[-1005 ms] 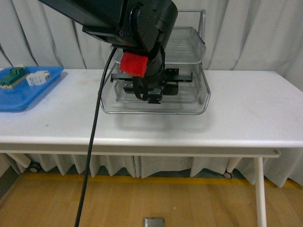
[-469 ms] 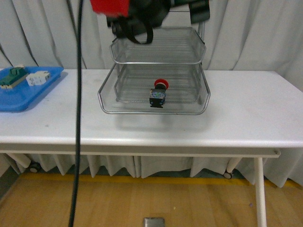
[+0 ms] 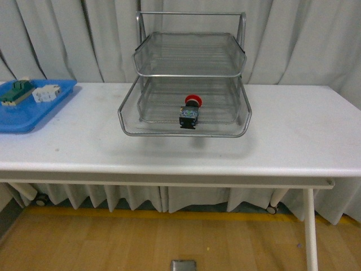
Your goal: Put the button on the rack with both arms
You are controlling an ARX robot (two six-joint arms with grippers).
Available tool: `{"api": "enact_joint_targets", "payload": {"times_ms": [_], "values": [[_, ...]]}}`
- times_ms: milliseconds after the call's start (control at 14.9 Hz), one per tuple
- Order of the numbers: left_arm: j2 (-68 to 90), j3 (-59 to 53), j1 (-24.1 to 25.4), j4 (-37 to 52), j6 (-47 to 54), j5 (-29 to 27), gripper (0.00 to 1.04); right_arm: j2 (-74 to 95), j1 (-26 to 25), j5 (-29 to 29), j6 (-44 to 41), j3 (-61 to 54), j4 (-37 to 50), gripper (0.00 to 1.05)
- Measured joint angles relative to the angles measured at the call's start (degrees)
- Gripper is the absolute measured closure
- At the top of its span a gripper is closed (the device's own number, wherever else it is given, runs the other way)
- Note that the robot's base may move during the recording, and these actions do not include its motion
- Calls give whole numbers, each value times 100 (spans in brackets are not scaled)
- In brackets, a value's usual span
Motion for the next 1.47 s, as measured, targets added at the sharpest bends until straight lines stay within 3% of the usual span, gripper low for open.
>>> {"api": "enact_joint_targets", "payload": {"times_ms": [268, 335, 871, 1005, 1474], "values": [[-885, -1871, 428, 420, 142, 669, 98, 0, 0, 0, 0, 0, 0, 6], [-1167, -2127, 573, 498, 157, 743, 103, 0, 0, 0, 0, 0, 0, 6], [-2887, -3534, 1196, 164, 155, 1368, 103, 0, 0, 0, 0, 0, 0, 6], [-3344, -3751, 1661, -109, 157, 1808, 103, 0, 0, 0, 0, 0, 0, 6], [-4695, -4238, 1657, -911, 160, 1853, 103, 0, 0, 0, 0, 0, 0, 6]]}}
